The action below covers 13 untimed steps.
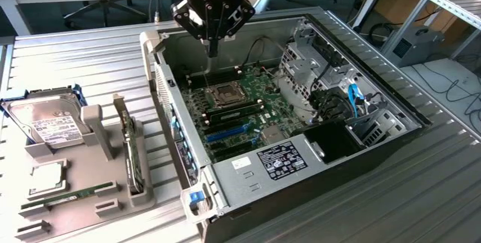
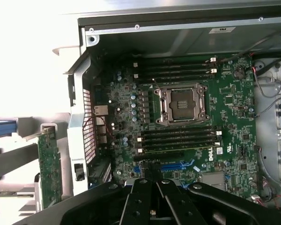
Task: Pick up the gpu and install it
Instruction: 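Reach for the gpu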
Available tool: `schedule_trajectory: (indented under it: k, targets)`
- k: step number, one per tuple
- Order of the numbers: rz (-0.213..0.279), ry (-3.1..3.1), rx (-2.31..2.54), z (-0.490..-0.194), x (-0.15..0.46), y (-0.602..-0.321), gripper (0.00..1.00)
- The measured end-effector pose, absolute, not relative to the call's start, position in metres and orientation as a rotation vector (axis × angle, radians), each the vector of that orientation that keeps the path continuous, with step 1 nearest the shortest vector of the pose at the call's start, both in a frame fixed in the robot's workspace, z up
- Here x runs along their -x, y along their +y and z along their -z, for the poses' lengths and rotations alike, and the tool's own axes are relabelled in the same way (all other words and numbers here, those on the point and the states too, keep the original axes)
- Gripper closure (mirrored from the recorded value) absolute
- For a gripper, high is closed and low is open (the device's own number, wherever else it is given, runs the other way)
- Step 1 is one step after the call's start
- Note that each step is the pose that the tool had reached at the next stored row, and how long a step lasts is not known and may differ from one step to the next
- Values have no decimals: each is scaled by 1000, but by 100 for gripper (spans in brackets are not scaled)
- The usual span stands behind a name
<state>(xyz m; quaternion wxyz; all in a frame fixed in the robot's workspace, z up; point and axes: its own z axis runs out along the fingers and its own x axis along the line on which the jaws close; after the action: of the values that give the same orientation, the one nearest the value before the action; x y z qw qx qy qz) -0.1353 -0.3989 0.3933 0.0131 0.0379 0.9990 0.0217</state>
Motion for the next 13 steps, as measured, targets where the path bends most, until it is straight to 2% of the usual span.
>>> schedule_trajectory:
  k: [13]
  targets:
    - [-68, 3113, -118, -393, 144, -399, 89]
